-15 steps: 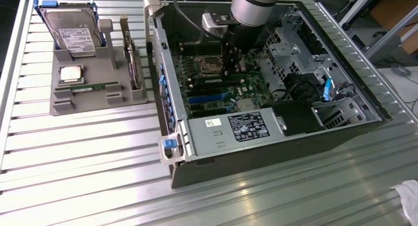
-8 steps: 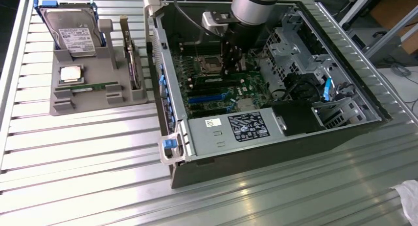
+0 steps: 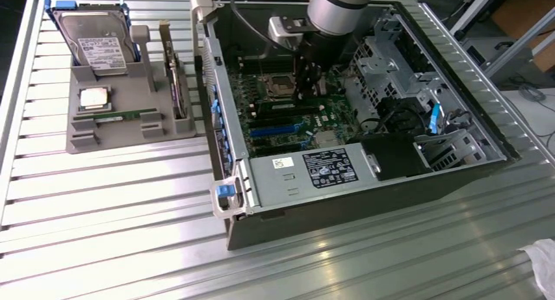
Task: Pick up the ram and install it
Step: 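Insert the ram into the slot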
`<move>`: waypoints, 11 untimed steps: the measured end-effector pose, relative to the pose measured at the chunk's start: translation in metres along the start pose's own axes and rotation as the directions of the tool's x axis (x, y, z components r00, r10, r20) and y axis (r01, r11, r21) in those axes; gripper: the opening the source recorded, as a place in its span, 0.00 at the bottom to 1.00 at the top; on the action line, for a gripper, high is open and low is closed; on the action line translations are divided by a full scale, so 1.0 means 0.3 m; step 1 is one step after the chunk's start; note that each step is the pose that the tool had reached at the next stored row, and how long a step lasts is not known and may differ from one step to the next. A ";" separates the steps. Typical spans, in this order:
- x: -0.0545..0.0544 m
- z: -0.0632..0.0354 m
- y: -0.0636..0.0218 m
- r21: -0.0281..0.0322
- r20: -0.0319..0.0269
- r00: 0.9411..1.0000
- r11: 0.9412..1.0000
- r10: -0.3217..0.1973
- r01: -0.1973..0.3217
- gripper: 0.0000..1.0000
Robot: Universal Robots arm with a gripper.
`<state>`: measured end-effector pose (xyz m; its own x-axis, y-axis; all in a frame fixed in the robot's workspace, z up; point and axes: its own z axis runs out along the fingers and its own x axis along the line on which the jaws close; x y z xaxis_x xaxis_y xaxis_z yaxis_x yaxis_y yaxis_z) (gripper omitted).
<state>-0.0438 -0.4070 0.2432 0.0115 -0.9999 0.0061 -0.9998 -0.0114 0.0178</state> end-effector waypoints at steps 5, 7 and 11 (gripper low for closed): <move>0.005 0.005 0.000 0.000 0.002 1.000 1.000 0.000 0.000 0.12; 0.004 0.006 0.000 0.000 0.001 1.000 1.000 0.000 0.000 0.12; 0.004 0.009 0.000 0.000 0.002 1.000 1.000 0.006 -0.006 0.12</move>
<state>-0.0439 -0.4081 0.2405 0.0055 -1.0000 0.0044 -0.9998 -0.0054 0.0179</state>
